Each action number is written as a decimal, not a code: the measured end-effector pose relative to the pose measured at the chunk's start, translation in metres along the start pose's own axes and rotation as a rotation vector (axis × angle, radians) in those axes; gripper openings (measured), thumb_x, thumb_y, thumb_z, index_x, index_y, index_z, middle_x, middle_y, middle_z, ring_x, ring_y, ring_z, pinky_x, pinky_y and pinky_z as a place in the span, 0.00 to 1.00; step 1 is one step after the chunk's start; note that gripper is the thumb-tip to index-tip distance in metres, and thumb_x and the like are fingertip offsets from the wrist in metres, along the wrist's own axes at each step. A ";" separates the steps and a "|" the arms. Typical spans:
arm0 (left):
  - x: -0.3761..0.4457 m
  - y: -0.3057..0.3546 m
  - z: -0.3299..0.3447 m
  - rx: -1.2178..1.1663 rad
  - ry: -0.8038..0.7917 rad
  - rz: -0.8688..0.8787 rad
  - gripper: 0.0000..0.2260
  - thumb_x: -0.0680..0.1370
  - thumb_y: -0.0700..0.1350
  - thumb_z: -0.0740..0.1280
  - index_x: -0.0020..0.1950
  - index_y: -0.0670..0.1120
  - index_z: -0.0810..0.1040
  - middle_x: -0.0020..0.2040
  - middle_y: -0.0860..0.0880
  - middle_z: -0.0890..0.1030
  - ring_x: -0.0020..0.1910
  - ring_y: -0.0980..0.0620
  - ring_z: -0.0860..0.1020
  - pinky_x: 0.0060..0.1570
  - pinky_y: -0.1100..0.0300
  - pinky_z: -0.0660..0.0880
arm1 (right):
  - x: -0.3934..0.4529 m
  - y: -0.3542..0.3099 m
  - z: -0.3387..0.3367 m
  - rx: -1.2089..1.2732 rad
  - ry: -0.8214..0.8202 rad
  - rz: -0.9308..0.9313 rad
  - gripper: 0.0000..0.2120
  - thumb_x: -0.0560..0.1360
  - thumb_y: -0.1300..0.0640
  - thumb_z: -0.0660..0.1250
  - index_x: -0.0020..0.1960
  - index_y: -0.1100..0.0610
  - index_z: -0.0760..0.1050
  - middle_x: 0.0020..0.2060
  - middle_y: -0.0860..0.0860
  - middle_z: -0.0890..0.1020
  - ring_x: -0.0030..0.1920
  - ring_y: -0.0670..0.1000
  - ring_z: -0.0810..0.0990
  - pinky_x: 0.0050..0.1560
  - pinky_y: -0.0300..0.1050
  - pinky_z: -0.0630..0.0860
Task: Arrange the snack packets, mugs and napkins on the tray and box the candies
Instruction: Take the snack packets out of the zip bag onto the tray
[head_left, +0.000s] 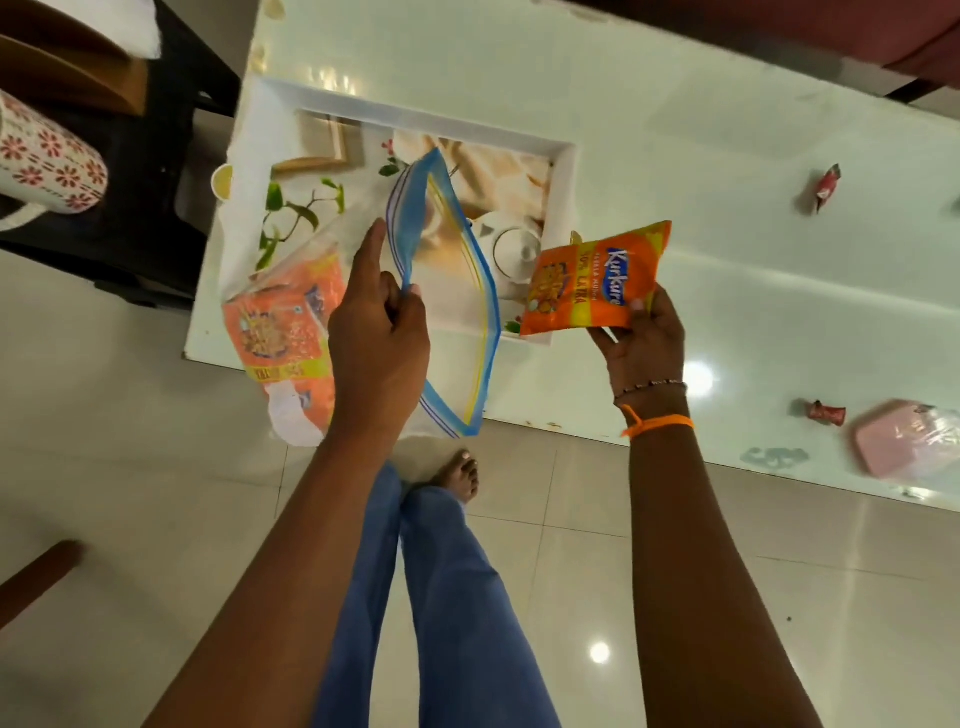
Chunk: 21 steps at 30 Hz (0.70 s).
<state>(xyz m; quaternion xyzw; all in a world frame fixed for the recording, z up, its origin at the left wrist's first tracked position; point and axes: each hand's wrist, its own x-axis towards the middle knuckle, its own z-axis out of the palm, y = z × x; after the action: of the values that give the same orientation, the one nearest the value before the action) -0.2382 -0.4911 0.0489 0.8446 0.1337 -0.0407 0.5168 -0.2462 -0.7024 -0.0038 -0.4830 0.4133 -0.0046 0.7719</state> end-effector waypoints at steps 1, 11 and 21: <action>0.000 0.000 0.000 -0.003 -0.004 0.003 0.23 0.78 0.38 0.59 0.73 0.45 0.61 0.27 0.52 0.62 0.25 0.61 0.66 0.29 0.71 0.65 | 0.004 0.006 0.004 -0.031 -0.021 0.024 0.09 0.79 0.64 0.53 0.52 0.56 0.71 0.49 0.54 0.77 0.51 0.56 0.77 0.47 0.52 0.77; -0.013 0.002 -0.030 -0.146 0.082 0.009 0.19 0.79 0.39 0.58 0.71 0.45 0.65 0.39 0.64 0.68 0.37 0.71 0.73 0.42 0.76 0.71 | -0.026 0.006 0.018 -0.829 0.208 -0.309 0.23 0.72 0.64 0.67 0.65 0.60 0.66 0.64 0.56 0.71 0.61 0.54 0.73 0.58 0.41 0.75; -0.031 0.005 -0.088 -0.325 0.407 -0.019 0.19 0.78 0.33 0.58 0.69 0.39 0.66 0.63 0.46 0.74 0.61 0.58 0.75 0.58 0.63 0.73 | -0.105 0.023 0.168 -1.153 -0.840 -0.542 0.13 0.75 0.66 0.59 0.57 0.65 0.76 0.55 0.63 0.80 0.56 0.61 0.79 0.59 0.47 0.69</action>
<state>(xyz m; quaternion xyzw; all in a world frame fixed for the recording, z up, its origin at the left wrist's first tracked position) -0.2724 -0.4211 0.1004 0.7399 0.2476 0.1471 0.6079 -0.2168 -0.5224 0.0777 -0.8553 -0.1111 0.2068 0.4620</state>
